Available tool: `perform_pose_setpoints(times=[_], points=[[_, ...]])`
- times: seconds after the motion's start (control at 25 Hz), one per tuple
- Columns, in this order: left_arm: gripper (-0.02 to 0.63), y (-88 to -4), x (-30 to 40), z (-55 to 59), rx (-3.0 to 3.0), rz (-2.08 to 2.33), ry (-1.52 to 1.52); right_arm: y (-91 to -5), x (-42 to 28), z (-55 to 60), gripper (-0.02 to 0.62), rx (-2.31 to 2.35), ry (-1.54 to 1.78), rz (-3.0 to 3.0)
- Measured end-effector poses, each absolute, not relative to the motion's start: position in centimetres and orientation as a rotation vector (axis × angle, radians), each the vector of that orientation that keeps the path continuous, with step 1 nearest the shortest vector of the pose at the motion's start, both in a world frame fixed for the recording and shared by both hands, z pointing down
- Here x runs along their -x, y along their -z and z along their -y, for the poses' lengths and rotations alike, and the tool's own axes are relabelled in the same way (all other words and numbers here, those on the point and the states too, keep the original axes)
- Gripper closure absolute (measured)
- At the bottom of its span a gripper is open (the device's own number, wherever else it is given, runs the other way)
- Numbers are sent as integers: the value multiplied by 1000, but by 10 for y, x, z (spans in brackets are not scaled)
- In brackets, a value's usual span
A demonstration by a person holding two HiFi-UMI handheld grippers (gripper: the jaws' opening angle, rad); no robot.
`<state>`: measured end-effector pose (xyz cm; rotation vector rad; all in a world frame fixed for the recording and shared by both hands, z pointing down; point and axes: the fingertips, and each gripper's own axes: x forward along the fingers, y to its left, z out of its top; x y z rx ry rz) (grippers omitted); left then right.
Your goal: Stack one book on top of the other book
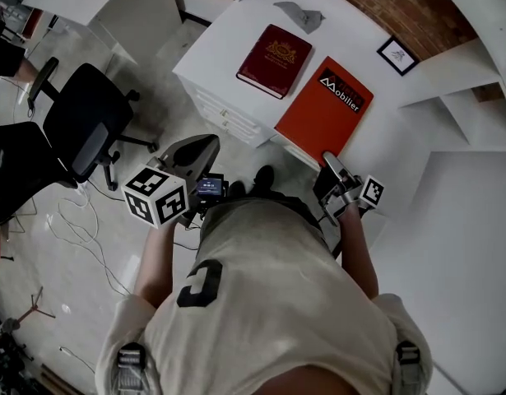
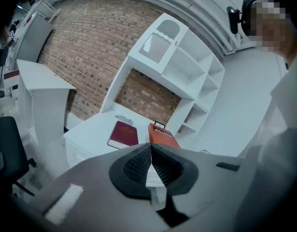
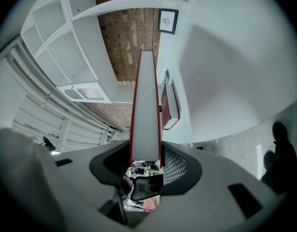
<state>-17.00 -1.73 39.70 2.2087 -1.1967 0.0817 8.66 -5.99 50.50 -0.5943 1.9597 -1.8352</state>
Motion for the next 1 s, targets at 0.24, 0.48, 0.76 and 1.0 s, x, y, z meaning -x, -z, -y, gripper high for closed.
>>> perform_pose_setpoints(times=[0.24,0.48,0.76,1.0], points=[[601,-381,158,40,-2234,1217,-108,-505,-84,82,434,533,1838,-1943],[601,-370,143,58,-2263,1210,-166,-505,-92,96,434,506,1826,-1922],[601,-371,129,75,-2257,1213,-215,-506,-95,108,434,467,1833,-1949],[601,-373,104,101,-2231,1226,-261,-506,-105,133,434,409,1862,-1941]])
